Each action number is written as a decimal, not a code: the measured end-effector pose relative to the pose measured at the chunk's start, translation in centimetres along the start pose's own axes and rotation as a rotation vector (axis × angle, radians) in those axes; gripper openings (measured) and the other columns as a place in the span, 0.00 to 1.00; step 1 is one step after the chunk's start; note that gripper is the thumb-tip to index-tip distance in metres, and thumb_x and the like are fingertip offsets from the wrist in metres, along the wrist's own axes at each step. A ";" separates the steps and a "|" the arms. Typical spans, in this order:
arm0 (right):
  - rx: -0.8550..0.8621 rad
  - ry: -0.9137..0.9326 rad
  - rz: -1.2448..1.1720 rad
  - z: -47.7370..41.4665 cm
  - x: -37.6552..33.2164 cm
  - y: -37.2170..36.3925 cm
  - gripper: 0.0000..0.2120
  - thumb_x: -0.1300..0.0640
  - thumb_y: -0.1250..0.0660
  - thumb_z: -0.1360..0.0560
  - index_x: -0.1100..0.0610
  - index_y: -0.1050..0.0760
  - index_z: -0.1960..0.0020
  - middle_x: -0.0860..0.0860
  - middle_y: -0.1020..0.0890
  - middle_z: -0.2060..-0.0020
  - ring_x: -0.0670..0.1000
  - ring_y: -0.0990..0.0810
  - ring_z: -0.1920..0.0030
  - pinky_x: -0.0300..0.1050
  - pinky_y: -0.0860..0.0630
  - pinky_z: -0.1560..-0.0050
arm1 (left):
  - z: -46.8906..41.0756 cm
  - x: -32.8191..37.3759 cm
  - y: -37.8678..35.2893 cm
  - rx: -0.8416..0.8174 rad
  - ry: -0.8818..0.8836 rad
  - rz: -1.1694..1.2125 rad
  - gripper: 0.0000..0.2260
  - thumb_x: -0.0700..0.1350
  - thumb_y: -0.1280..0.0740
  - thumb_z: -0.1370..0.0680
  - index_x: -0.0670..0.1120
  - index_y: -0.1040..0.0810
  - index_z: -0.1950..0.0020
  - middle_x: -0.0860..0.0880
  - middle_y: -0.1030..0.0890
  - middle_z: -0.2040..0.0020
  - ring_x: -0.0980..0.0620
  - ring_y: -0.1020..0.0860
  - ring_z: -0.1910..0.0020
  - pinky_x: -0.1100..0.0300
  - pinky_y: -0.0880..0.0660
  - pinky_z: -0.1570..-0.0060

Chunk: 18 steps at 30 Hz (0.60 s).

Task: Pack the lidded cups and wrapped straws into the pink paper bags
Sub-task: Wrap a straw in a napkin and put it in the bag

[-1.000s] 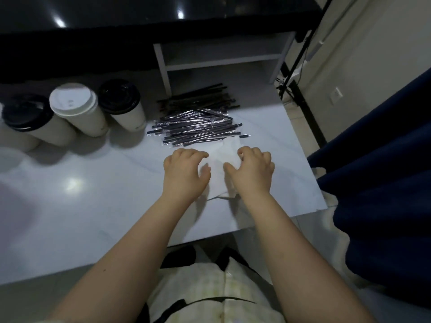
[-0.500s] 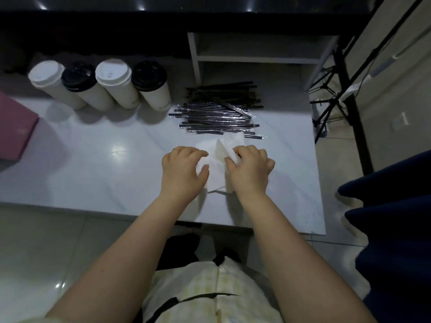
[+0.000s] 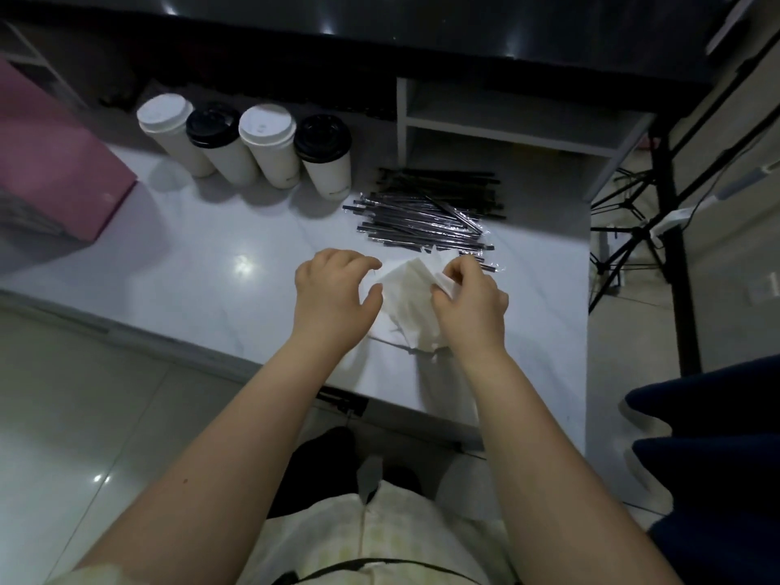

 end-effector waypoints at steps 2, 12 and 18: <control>0.007 0.017 0.000 0.0 -0.4 0.2 0.10 0.62 0.36 0.28 0.49 0.33 0.55 0.49 0.21 0.58 0.58 0.25 0.52 0.42 0.46 0.55 | 0.0 0.0 0.1 0.000 0.008 -0.005 0.12 0.47 0.30 0.26 0.49 0.18 0.43 0.50 0.19 0.46 0.44 0.26 0.40 0.46 0.33 0.40; 0.083 0.377 -0.089 1.4 -5.8 1.4 0.16 0.67 0.33 0.31 0.55 0.23 0.45 0.49 0.19 0.52 0.54 0.25 0.48 0.51 0.30 0.42 | 0.6 -1.3 2.5 0.090 0.053 -0.006 0.13 0.48 0.30 0.26 0.50 0.20 0.42 0.51 0.20 0.44 0.45 0.27 0.38 0.46 0.35 0.38; -0.059 0.514 0.012 1.8 -10.6 -1.3 0.13 0.68 0.33 0.31 0.58 0.22 0.48 0.53 0.19 0.54 0.57 0.25 0.50 0.54 0.29 0.49 | 1.3 -5.8 7.1 0.210 0.135 -0.010 0.14 0.48 0.29 0.27 0.51 0.20 0.41 0.51 0.20 0.43 0.46 0.28 0.37 0.49 0.38 0.38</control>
Point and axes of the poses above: each hand's wrist, its own z-axis away from the middle knuckle, its own y-axis out of the back of the hand, x = y × z, the point moved 2 cm from there along -z, towards the middle knuckle
